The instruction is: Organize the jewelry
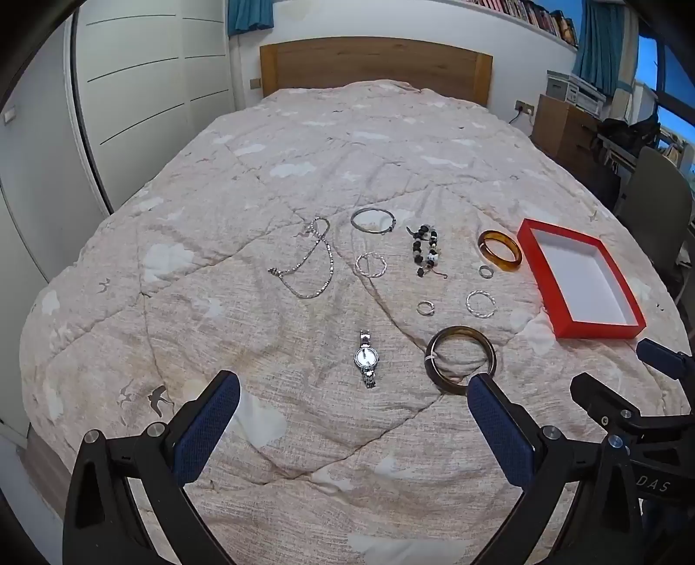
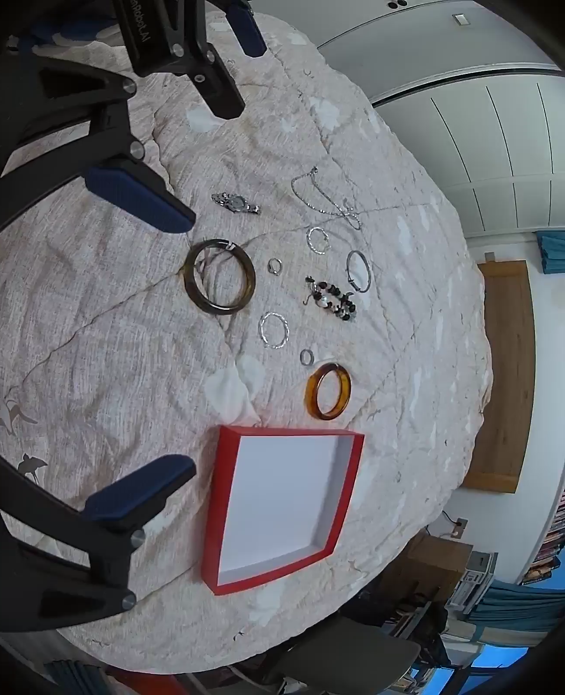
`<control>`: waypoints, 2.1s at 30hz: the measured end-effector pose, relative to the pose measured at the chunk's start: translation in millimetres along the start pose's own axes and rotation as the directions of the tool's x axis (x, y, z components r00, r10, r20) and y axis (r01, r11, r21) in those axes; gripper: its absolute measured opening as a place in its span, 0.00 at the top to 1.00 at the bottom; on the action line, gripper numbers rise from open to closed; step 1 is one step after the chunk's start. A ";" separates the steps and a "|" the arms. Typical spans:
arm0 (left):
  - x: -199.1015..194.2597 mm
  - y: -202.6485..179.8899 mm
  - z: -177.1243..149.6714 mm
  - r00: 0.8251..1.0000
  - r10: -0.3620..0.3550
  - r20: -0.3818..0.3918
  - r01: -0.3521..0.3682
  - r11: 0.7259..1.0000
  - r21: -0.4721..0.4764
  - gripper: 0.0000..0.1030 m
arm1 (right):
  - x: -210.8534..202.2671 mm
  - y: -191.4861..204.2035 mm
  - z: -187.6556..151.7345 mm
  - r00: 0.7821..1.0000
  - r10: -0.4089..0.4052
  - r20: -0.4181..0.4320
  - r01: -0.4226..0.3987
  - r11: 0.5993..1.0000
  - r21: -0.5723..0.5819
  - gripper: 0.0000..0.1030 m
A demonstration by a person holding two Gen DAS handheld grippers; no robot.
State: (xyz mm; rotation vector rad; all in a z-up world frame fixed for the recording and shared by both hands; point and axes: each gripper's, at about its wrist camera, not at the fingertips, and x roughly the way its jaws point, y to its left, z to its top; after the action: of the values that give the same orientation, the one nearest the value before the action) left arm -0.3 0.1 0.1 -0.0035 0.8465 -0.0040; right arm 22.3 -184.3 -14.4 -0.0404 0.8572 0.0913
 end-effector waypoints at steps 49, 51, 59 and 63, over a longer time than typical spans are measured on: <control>3.5 15.4 -2.6 0.998 0.059 0.010 -0.059 0.998 -0.021 0.01 | -4.3 -4.6 -4.1 0.999 -0.018 0.050 0.017 1.000 0.015 0.00; 7.1 21.1 -3.4 0.999 0.049 -0.010 -0.050 0.998 -0.040 0.01 | -5.3 -5.3 -3.7 0.998 -0.011 0.054 0.010 1.000 0.022 0.00; 8.6 31.6 -6.7 0.998 0.058 -0.016 -0.059 0.996 -0.071 0.01 | -0.3 -2.3 -6.0 0.999 0.012 0.033 -0.013 1.000 0.017 0.00; 7.8 30.5 -5.8 0.998 0.061 -0.012 -0.061 0.996 -0.070 0.01 | 1.3 1.3 -7.6 0.999 0.021 0.029 -0.021 1.000 0.001 0.00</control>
State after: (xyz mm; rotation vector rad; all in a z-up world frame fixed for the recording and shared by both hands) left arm 0.6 30.5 -9.7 -0.0435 0.8557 0.0832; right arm 17.3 -183.5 -20.3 -0.0284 0.8291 0.1109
